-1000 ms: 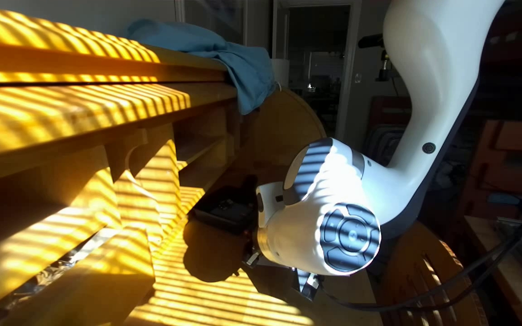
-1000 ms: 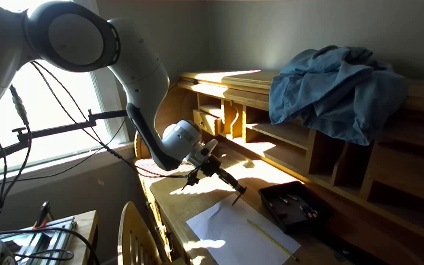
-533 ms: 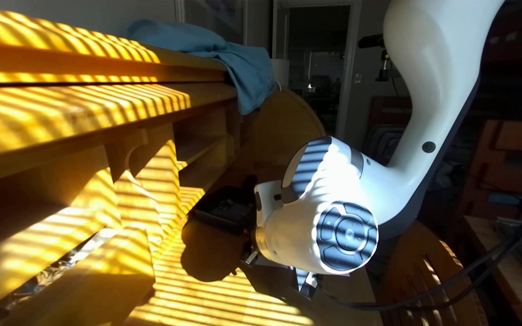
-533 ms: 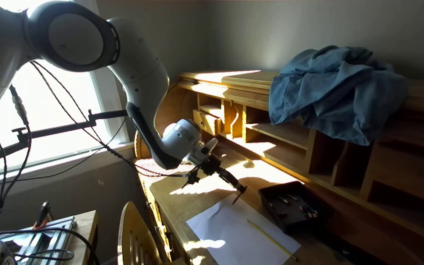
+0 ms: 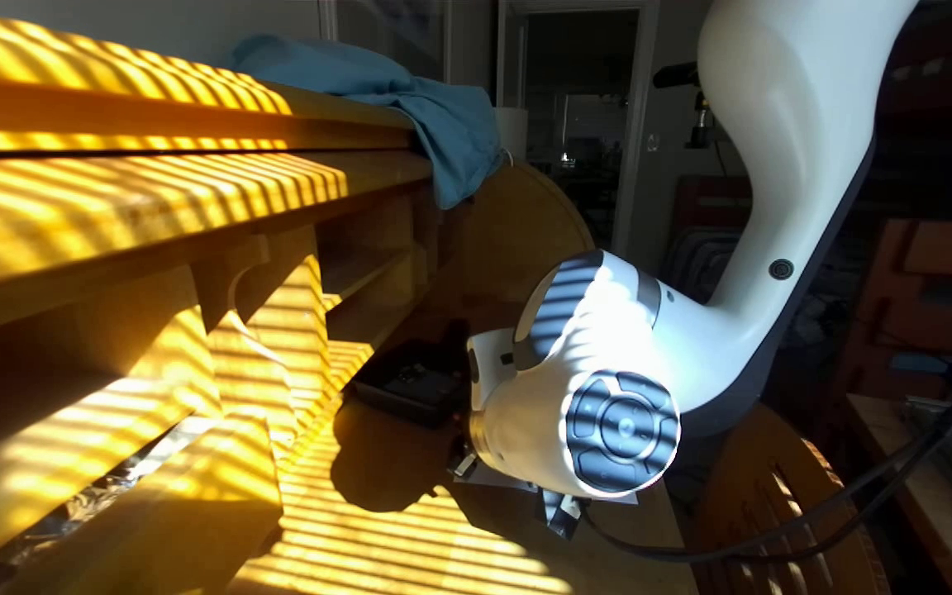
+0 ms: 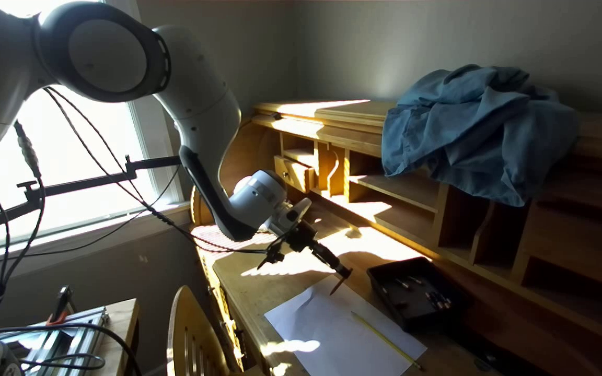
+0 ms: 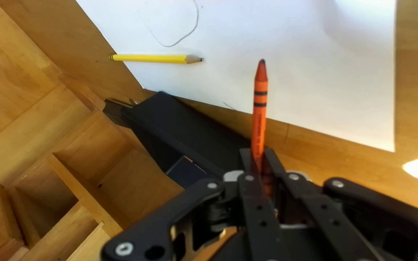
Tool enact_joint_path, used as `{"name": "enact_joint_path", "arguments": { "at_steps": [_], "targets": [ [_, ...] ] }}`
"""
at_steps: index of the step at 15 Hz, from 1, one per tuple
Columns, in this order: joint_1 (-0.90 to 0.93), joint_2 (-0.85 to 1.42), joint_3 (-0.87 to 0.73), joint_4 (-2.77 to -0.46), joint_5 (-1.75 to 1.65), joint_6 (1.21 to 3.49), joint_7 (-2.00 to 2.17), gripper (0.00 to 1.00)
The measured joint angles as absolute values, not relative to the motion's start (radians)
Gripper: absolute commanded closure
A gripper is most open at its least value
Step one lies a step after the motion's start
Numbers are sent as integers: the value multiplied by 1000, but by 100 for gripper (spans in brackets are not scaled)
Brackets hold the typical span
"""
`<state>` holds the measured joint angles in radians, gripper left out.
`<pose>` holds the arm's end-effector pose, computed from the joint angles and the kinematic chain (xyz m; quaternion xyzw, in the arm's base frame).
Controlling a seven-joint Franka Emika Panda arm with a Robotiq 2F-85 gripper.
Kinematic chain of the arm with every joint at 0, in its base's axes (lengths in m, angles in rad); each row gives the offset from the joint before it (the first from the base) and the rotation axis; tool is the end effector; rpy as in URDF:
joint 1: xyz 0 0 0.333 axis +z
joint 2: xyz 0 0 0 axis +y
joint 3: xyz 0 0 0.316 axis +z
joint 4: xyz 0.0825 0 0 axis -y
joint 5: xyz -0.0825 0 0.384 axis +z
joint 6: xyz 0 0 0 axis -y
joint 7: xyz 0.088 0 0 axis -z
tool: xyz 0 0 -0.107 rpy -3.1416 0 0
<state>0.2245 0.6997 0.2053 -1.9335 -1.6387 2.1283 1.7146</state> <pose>0.5573 0.2073 0.1154 0.8770 -0.0069 0.3345 0.3449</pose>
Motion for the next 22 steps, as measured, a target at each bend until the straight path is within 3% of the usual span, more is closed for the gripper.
{"name": "enact_joint_path", "arguments": {
  "at_steps": [22],
  "targets": [
    [219, 719, 178, -1937, -1631, 2084, 1824, 98]
  ]
}}
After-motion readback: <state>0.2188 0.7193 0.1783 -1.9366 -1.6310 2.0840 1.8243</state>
